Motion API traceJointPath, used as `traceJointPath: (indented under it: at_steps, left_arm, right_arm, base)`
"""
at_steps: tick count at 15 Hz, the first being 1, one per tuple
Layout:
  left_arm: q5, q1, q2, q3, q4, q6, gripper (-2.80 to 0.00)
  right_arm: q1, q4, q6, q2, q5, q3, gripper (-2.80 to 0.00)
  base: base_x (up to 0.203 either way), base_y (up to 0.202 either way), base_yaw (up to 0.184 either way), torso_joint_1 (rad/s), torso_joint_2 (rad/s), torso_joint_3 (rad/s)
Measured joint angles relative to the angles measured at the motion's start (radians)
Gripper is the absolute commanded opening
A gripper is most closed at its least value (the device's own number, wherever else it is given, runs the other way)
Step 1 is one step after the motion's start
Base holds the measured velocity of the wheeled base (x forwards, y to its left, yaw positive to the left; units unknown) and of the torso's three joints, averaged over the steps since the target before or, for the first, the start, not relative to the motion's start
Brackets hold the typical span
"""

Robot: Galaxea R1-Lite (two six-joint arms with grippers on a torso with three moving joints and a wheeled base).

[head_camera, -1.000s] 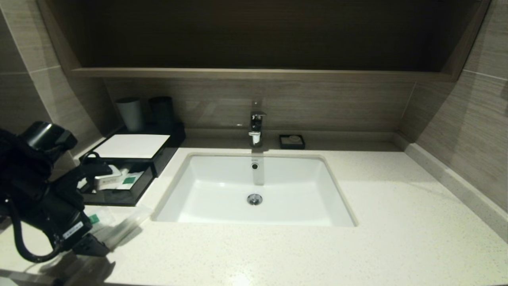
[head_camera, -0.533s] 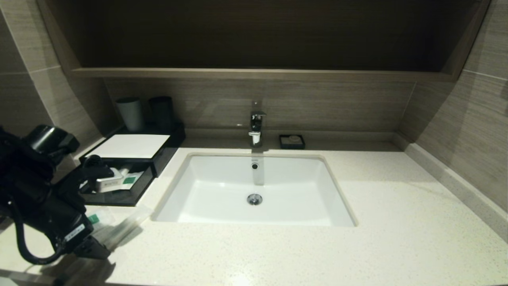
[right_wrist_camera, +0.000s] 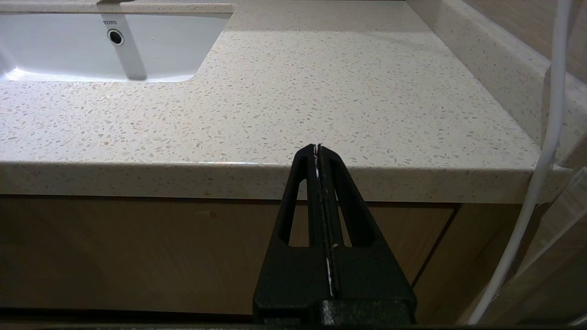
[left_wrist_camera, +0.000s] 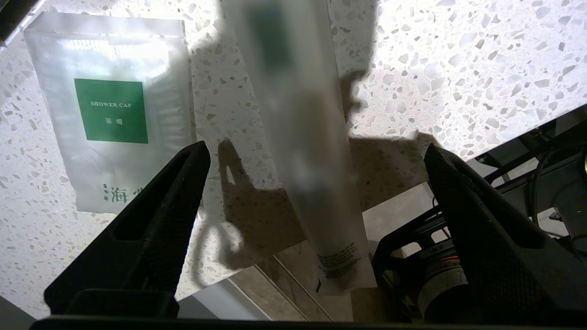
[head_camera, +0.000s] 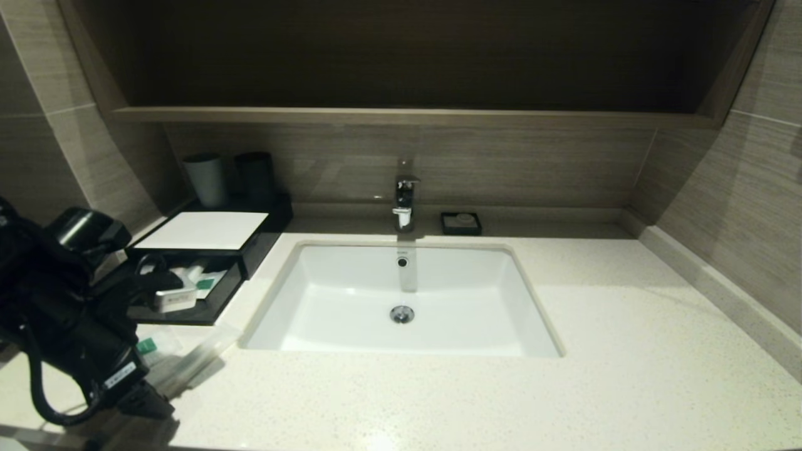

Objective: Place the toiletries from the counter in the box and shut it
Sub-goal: Pick up the bathroom toiletry

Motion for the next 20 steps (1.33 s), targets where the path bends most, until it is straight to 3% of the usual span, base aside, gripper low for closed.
traceJointPath:
  at_steps: [20]
  left_arm:
    - [-0.003,0.013,-0.007,0.006,0.003,-0.009,0.00]
  right_arm:
    - [0.000,0.000,0.000,0.000,0.000,0.000,-2.80]
  base:
    - [0.000,0.000,0.000,0.000,0.00,0.000]
